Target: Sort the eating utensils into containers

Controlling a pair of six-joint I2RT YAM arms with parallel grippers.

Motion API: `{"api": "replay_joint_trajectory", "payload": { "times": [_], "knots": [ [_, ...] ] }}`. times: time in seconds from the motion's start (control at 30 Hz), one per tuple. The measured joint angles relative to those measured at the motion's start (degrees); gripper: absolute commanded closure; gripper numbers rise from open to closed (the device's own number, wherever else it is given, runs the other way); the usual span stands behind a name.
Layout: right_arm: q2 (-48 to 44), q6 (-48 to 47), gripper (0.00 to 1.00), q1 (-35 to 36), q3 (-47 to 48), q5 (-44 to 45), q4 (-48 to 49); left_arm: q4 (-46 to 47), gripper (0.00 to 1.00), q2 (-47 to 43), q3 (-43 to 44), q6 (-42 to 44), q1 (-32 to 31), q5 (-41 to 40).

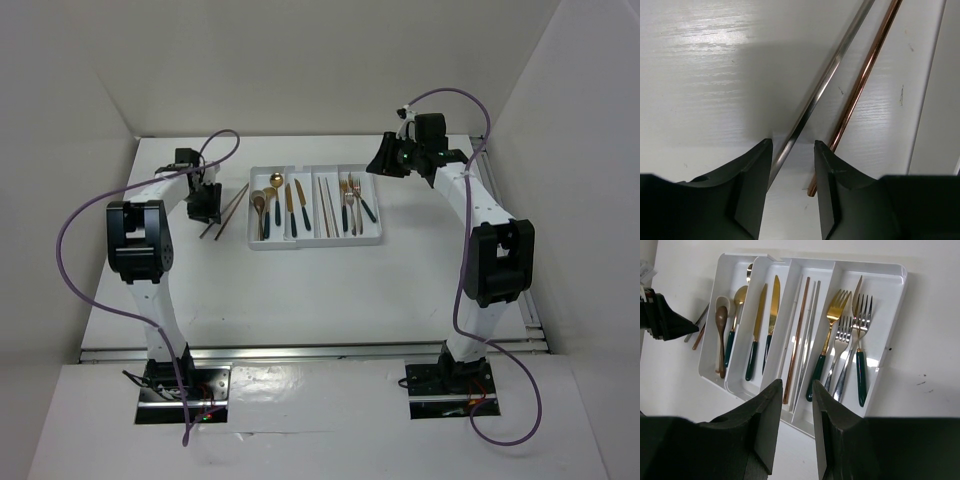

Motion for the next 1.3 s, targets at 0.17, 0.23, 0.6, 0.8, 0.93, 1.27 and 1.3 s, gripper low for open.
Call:
{"api": "replay_joint_trajectory", "payload": {
  "times": [0.17,0.23,0.6,0.8,0.93,1.27,1.3],
  "knots": [
    [0.0,0.0,0.62,0.0,0.0,-0.2,0.1,0.0,0.58,0.3,0.4,1.1,-0.1,-0.5],
    [0.0,0.0,0.62,0.0,0.0,-0.2,0.3,0.0,0.63,0.4,0.5,1.3,-0.1,-0.6],
    [0.0,0.0,0.62,0.0,0.0,-0.2,0.4,0.1,1.00,0.9,0.9,2.4,-0.1,-0.8],
    [0.0,-0.2,0.64,0.0,0.0,-0.2,0.4,1.6,1.00,-0.4,-0.9,1.9,0.2,-0.8],
    [0.0,-0.3,0.64,0.0,0.0,-0.2,0.4,2.6,1.00,-2.2,-3.3,-0.9,1.2,0.3],
    [0.0,-0.9,0.59,0.0,0.0,0.3,0.4,1.0,1.00,-15.5,-5.7,-11.0,3.3,5.3],
    [0.0,-1.2,0.57,0.0,0.0,0.8,0.3,1.4,1.00,-17.4,-5.6,-12.4,3.3,6.8]
  ]
}}
